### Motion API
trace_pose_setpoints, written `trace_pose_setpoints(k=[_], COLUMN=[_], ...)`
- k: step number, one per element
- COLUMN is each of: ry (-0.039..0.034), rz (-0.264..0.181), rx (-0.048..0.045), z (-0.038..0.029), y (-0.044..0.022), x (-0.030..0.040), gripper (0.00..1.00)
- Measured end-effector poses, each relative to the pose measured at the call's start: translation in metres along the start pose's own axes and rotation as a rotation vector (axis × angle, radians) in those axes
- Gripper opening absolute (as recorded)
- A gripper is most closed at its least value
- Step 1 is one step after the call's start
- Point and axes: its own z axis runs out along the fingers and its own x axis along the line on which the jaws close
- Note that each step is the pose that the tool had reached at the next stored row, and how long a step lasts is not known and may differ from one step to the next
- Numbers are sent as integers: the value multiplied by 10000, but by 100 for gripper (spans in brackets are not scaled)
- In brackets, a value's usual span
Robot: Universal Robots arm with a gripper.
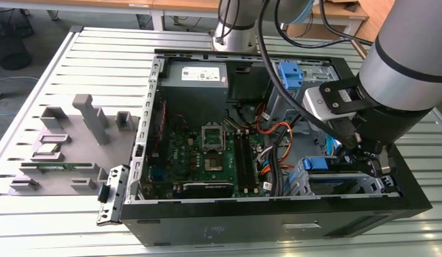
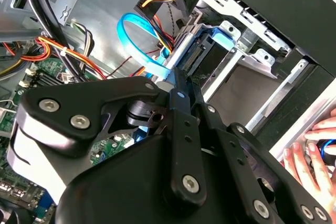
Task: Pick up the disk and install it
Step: 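Insert the first disk wire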
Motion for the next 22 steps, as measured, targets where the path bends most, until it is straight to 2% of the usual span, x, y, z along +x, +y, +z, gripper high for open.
trace_pose_setpoints(k=[7, 22], ry=[2, -3], rz=[-3, -2], rx=[34, 37], z=[8, 44], y=[5, 13], x=[1, 4], gripper=[16, 16])
